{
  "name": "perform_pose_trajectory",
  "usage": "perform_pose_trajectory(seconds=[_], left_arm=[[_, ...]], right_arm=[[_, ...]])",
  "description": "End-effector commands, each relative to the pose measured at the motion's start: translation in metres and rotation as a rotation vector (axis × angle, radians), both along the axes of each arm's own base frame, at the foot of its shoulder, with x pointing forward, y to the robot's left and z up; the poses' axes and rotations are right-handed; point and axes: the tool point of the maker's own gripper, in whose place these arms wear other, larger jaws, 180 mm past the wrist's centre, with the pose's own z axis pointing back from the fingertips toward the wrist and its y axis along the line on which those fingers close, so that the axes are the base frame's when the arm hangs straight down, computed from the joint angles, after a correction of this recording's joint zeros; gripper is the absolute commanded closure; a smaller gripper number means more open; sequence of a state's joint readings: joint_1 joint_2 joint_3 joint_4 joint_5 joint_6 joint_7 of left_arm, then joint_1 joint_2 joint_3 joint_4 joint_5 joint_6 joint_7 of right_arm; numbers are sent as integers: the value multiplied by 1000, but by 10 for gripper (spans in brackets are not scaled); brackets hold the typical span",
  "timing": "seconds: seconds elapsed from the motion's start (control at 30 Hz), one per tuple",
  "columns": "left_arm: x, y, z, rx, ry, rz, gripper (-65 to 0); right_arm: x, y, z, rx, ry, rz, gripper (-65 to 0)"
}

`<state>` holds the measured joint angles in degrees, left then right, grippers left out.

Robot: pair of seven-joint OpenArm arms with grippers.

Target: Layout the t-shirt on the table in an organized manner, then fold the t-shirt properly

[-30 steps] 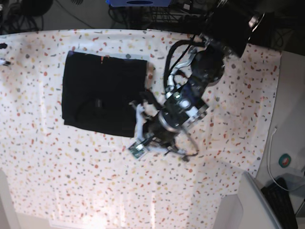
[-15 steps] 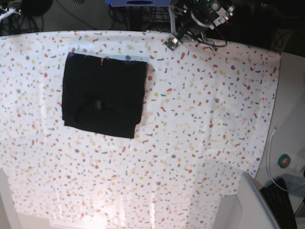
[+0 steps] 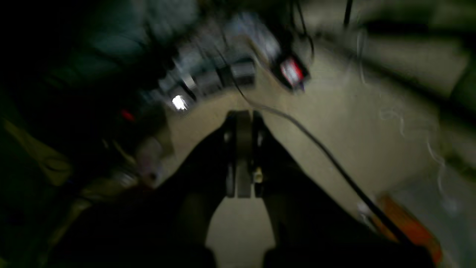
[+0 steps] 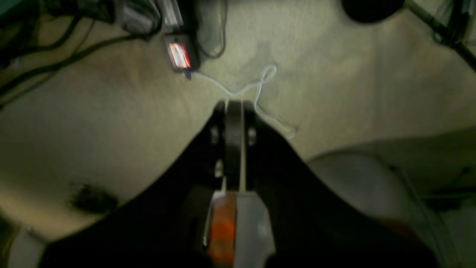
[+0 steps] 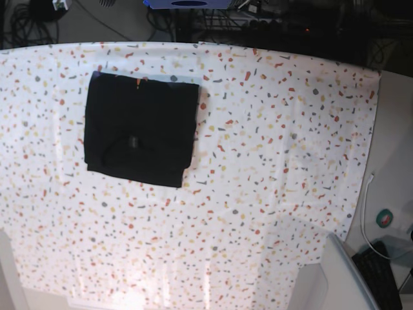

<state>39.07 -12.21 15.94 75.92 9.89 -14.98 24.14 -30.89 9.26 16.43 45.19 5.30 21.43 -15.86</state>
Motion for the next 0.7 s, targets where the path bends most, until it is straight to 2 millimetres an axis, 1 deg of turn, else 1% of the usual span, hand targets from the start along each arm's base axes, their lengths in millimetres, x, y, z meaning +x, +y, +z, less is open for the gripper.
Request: perform_pose_trajectory(seconds=[0.0,0.07,0.2,0.27,0.3,0.33,0.37,0.4,0.43,0.47,0.5,0.57,0.6,0.63,0.67], left_arm=[[-6,-1,-9,1,19,23,0],[-16,2,-31,27,57,67,0],[-29,25,-76,116,84,146,0],[-41,33,-93,115,115,179,0],[-44,36,-96,106,118,194,0],[-46,38,-96,86,102,214,0],[-39,39,-96,63,64,230,0],[-15,33,-95,16,-21,243,0],[-4,31,-93,-13,-75,251,0],[-2,32,-92,-19,-88,253,0],[-5,33,-92,-12,-79,252,0],[-13,46,-92,15,-59,241,0],[-7,45,-92,8,-78,236,0],[-1,46,-91,5,-98,233,0],[7,49,-91,2,-121,230,0]], right_arm=[[-8,-2,-5,5,28,19,0],[-16,-1,-16,24,62,45,0],[-17,11,-31,65,58,125,0],[-11,19,-36,81,26,160,0],[-7,24,-37,91,7,170,0],[-3,42,-40,117,-12,180,0],[-2,52,-41,123,-25,187,0],[1,57,-43,114,-35,201,0],[0,60,-45,94,-41,215,0],[0,63,-46,70,-43,230,0],[-1,62,-47,46,-43,247,0],[0,56,-48,3,-47,269,0],[4,54,-49,-10,-65,266,0],[9,57,-49,-7,-94,258,0],[15,66,-49,5,-132,251,0]])
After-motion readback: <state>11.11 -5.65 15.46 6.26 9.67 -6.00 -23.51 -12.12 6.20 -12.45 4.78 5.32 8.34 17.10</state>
